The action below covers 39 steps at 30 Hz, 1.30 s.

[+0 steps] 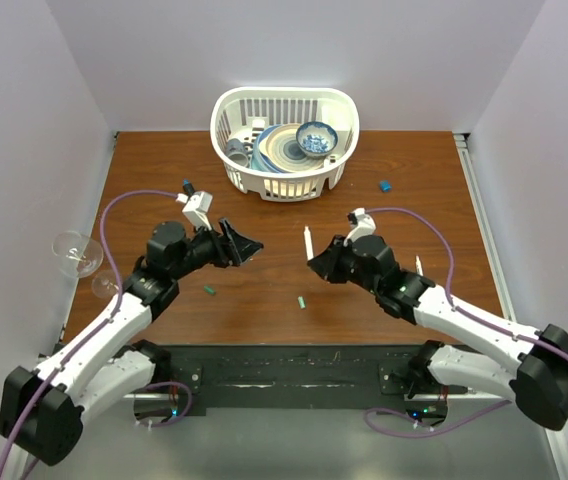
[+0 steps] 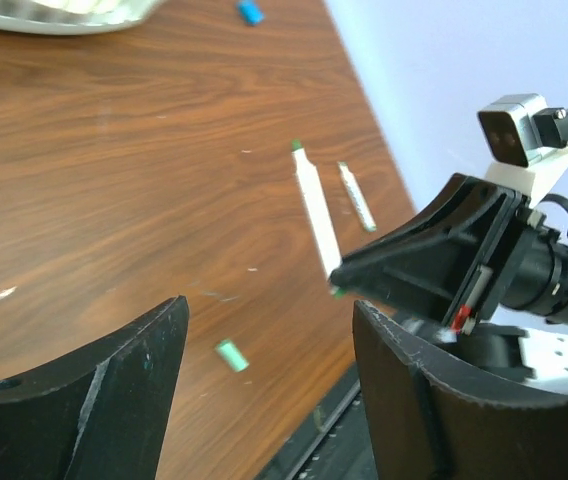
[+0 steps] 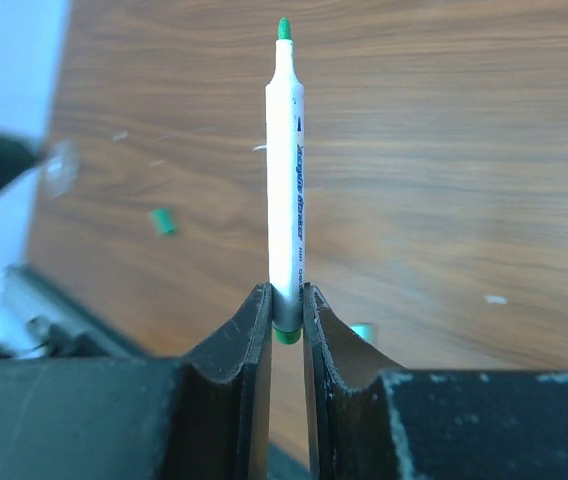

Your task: Insert the pens into the pen caps

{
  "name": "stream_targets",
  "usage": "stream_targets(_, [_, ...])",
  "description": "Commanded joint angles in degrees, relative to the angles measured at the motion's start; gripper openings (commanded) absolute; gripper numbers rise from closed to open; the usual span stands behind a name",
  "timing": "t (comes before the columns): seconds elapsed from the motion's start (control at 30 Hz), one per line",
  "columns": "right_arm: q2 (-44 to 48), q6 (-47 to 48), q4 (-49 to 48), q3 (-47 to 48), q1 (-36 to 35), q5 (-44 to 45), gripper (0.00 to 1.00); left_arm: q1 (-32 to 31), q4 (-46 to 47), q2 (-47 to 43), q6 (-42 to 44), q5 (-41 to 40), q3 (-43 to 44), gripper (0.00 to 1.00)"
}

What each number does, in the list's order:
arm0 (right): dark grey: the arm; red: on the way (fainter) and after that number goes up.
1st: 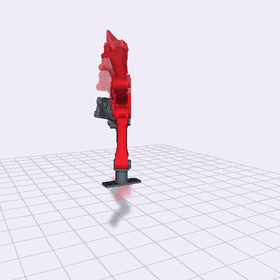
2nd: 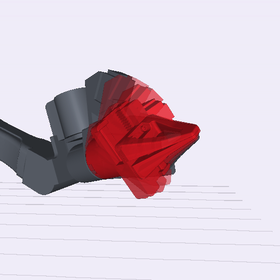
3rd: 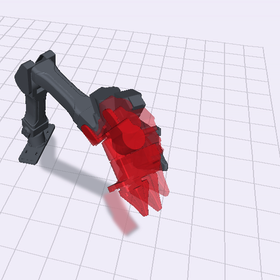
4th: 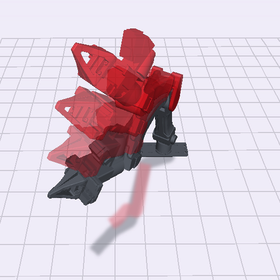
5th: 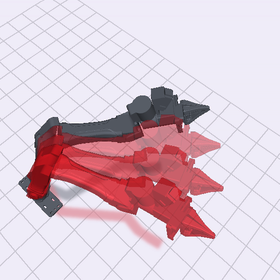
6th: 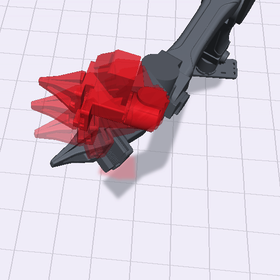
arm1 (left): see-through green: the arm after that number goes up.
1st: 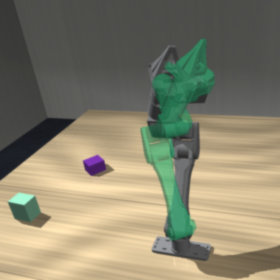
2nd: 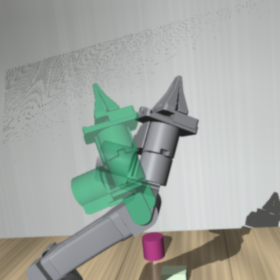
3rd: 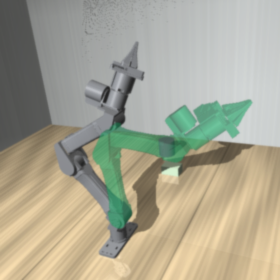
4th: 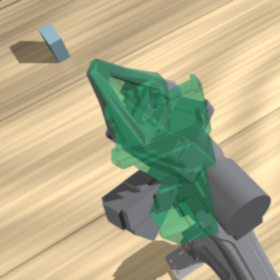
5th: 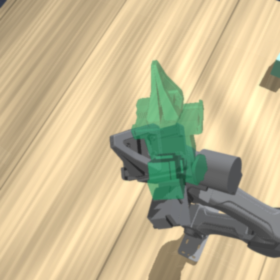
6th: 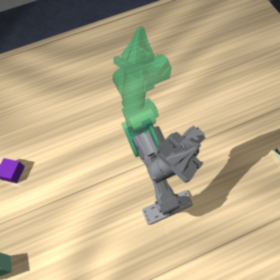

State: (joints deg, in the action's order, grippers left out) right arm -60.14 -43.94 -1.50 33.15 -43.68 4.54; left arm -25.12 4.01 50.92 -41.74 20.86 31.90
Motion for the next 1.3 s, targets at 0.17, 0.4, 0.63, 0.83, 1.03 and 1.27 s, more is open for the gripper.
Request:
stream_targets(0.17, [-2.35, -4.4, -8.17, 8.33, -10.27, 5.3, 0.12, -5.9, 21.83, 6.3, -6.08, 3.67, -0.17, 0.72])
stream_targets(0.4, [-5.07, -3.96, -11.07, 10.62, -18.09, 12.24, 0.12, -6.52, 22.79, 7.01, -7.48, 2.25, -2.19, 0.67])
stream_targets(0.63, [-6.13, -4.39, -12.65, 10.36, -21.62, 18.75, 0.15, -6.78, 22.97, 2.97, -8.19, 1.9, -5.09, 0.24])
stream_targets(0.83, [-2.37, -4.48, -8.98, 9.39, -21.8, 15.68, 0.45, -6.69, 18.5, 1.2, -3.98, 6.55, -2.72, 0.0])
stream_targets(1.03, [9.15, -5.89, -0.36, 7.28, -21.88, 19.98, 0.56, -6.78, 19.62, -0.55, -1.06, 17.62, -4.91, 0.0])
stream_targets(1.27, [5.05, -4.14, 5.37, 15.71, -21.8, 19.29, 0.57, -6.78, 21.65, -0.82, 0.07, 24.74, -6.5, 0.0])
